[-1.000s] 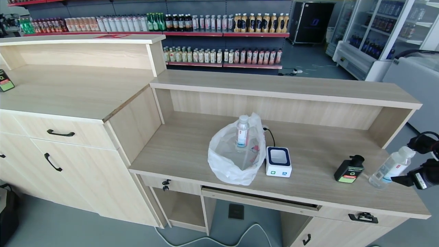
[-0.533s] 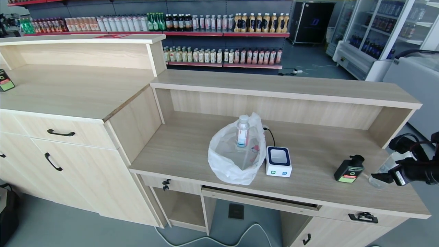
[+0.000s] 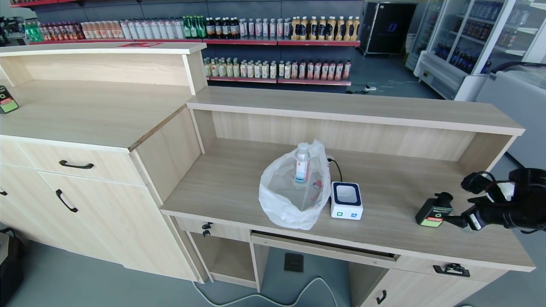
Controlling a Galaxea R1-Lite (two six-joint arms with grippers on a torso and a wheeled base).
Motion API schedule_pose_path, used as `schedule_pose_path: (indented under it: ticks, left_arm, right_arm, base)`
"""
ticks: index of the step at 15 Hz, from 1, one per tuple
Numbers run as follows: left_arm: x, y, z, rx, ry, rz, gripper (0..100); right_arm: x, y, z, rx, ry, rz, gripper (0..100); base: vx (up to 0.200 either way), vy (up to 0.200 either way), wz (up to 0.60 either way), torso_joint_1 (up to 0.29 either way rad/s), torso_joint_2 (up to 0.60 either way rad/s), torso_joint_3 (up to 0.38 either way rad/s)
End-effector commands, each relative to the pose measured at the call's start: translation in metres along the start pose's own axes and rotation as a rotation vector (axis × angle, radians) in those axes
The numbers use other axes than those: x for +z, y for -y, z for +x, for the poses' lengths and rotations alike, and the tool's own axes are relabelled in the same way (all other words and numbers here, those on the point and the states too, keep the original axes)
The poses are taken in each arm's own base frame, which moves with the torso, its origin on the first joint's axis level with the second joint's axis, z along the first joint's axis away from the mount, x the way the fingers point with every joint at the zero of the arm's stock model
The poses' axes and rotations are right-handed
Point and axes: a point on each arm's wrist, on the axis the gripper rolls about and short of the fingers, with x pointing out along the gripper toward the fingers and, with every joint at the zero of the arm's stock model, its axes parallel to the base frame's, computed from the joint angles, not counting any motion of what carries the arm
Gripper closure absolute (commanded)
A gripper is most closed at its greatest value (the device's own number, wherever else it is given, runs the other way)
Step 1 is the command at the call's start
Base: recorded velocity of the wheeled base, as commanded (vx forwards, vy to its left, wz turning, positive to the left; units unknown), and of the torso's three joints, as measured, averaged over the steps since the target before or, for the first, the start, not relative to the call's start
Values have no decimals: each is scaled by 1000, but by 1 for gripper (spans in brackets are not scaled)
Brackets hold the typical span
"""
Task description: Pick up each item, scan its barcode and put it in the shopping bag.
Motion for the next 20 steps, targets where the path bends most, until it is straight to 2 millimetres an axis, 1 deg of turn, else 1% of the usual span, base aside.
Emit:
schedule_pose_path:
  ticks: [1,4,10,13,15,16,20]
  left_arm:
    - [0,0,0,1,0,0,0]
    - [0,0,0,1,0,0,0]
    - [0,0,0,1,0,0,0]
    - [0,0,0,1,0,0,0]
    - [0,0,0,1,0,0,0]
    - [0,0,0,1,0,0,0]
    - [0,0,0,1,0,0,0]
  right_arm:
    - [-4,-7,13,37,-1,-2,0]
    - [0,-12,21,60,19,-18,0]
    - [14,-18,53,92,92,-81,0]
    - [13,-22,60,102,94,-115,0]
    - [12,-24,61,110,90,-121,0]
    - [12,-25,61,112,88,-122,100]
    - [15,-27,62,117,94,-128,100]
  base:
    - [0,0,0,0,0,0]
    - [0,0,0,0,0,0]
    - [0,0,0,0,0,0]
    - [0,0,0,0,0,0]
    - [0,0,0,0,0,0]
    - [0,0,0,0,0,0]
    - [0,0,0,0,0,0]
